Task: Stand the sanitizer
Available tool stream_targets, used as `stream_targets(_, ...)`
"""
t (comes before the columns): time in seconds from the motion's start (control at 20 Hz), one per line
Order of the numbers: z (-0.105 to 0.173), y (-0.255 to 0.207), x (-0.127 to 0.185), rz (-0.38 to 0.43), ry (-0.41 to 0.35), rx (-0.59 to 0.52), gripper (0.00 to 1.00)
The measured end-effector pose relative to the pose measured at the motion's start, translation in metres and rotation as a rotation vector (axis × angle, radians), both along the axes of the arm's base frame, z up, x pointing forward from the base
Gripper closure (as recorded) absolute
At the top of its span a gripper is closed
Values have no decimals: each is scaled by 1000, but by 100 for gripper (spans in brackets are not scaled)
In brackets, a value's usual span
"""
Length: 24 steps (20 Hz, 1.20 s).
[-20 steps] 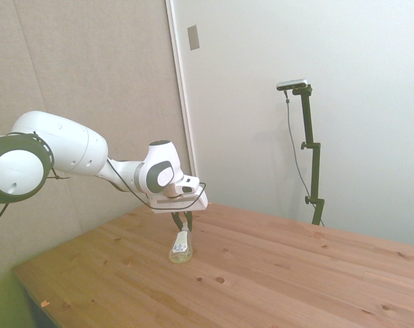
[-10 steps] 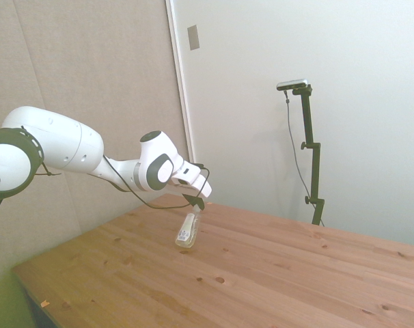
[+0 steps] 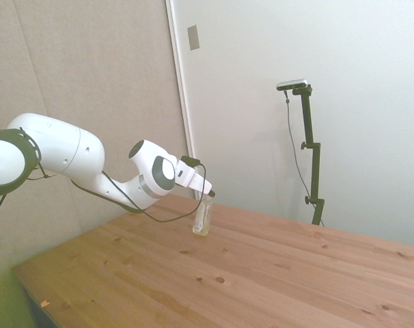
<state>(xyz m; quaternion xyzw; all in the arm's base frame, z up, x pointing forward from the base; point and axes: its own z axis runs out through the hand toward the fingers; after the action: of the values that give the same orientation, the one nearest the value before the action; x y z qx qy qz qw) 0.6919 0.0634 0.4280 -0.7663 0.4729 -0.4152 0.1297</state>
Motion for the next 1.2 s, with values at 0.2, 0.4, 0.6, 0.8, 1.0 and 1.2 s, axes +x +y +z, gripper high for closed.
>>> stream_targets(0.2, -2, 4, -1, -37, -102, -10, 100)
stream_targets(0.4, 1, 8, -3, -64, -194, -27, 100)
stream_targets(0.6, -16, 13, -8, -66, -221, -39, 100)
stream_targets(0.8, -21, 9, -14, -60, -233, -34, 0)
stream_targets(1.0, -21, 7, -18, -82, -234, -16, 0)
stream_targets(1.2, -23, 8, -20, -81, -226, -21, 0)
